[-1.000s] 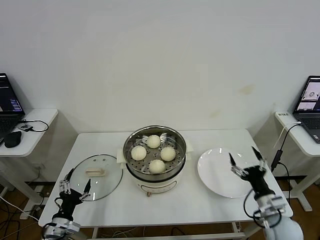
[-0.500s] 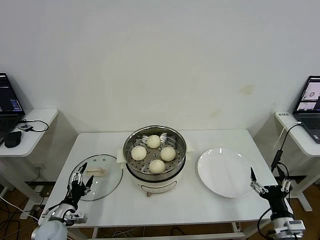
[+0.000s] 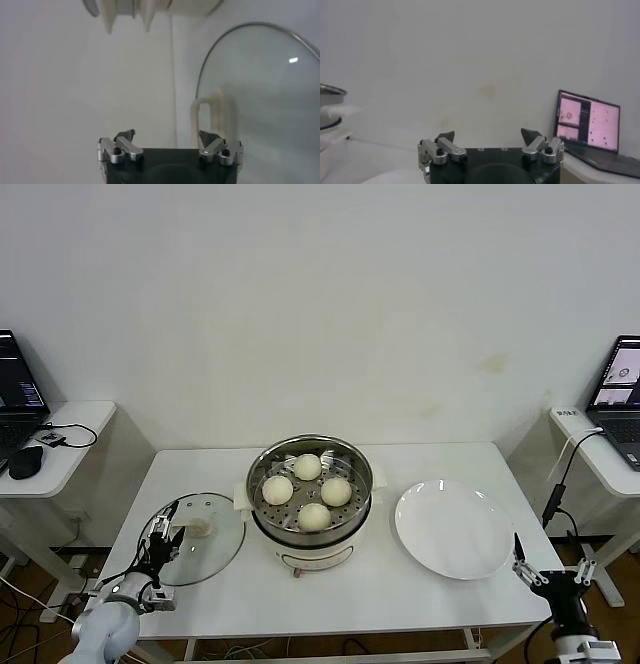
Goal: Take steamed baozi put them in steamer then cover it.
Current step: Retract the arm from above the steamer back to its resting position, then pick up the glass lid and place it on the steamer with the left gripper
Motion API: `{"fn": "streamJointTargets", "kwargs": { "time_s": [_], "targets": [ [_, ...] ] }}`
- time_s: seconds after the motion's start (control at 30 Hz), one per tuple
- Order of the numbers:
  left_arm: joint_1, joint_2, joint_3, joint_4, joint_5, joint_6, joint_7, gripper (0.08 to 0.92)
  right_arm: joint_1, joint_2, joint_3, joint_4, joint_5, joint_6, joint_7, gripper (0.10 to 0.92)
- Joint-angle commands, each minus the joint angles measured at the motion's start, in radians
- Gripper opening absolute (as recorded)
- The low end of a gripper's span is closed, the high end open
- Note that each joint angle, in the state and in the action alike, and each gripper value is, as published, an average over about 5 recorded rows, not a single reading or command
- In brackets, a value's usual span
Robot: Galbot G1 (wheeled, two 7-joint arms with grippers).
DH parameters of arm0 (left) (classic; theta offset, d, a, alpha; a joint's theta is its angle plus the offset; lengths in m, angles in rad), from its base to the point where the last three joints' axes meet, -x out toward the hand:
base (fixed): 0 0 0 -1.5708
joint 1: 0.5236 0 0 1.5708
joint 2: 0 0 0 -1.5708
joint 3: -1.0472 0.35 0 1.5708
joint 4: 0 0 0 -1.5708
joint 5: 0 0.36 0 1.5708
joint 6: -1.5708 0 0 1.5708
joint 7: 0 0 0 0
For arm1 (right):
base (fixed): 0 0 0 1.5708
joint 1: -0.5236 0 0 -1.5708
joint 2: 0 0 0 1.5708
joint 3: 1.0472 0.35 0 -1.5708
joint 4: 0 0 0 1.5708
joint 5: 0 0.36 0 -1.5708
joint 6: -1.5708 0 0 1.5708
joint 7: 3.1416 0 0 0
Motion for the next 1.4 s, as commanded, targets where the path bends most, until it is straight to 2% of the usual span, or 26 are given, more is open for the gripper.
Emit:
{"fn": "streamJointTargets", "kwargs": {
  "time_s": [0.03, 0.47, 0.57, 0.83, 1.13, 1.3, 1.4],
  "targets": [
    [-0.080, -0.001, 0.021, 0.084, 0.036, 0.002, 0.003, 0.823, -0.008, 0.012, 0.010, -0.017, -0.003, 0.010, -0.002, 0.823],
    [-0.149, -0.021, 0.039, 0.150, 0.034, -0.004, 0.000, 0.822, -0.015, 0.019, 0.007, -0.033, -0.017, 0.023, -0.009, 0.822],
    [-0.152, -0.023, 0.044, 0.157, 0.034, -0.006, 0.003, 0.790, -0.015, 0.026, 0.002, -0.035, -0.023, 0.028, -0.010, 0.823],
    [-0.160, -0.030, 0.046, 0.194, 0.038, -0.014, 0.000, 0.567, -0.015, 0.030, -0.002, -0.040, -0.027, 0.034, -0.012, 0.823],
    [-0.155, -0.041, 0.032, 0.212, 0.014, -0.040, -0.049, 0.307, -0.011, 0.035, -0.017, -0.053, -0.053, 0.048, -0.013, 0.823],
    [-0.107, -0.031, -0.003, 0.135, -0.010, -0.032, -0.079, 0.172, -0.010, 0.032, -0.019, -0.050, -0.054, 0.049, -0.013, 0.823],
    [-0.056, -0.020, -0.033, 0.037, -0.023, 0.005, -0.085, 0.142, -0.010, 0.029, -0.021, -0.049, -0.055, 0.050, -0.013, 0.823]
  ]
}}
